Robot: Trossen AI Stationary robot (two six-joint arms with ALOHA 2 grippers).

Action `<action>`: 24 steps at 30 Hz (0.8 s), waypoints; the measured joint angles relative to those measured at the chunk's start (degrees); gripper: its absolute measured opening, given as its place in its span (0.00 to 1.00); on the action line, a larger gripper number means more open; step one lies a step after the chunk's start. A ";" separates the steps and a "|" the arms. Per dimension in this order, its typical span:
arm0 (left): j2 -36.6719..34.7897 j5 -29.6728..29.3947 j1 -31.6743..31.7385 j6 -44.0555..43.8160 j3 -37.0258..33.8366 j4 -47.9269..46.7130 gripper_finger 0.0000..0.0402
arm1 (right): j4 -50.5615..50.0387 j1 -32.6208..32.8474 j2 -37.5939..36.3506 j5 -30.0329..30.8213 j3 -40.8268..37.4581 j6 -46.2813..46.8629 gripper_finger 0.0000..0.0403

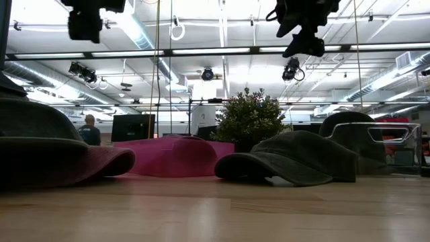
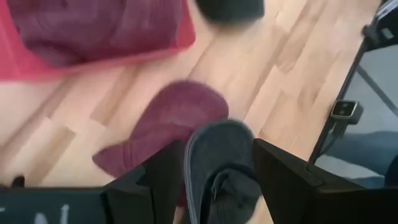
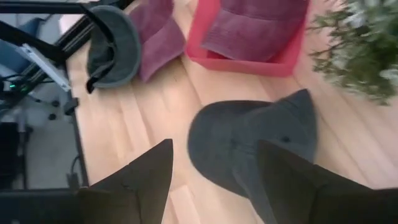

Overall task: Pick & Place hat
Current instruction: Put the left black cap into the transparent bin

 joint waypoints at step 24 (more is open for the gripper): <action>0.07 16.24 -14.36 -23.05 -29.73 15.14 0.49 | 7.53 -0.02 -0.04 -5.60 -4.16 -1.58 0.57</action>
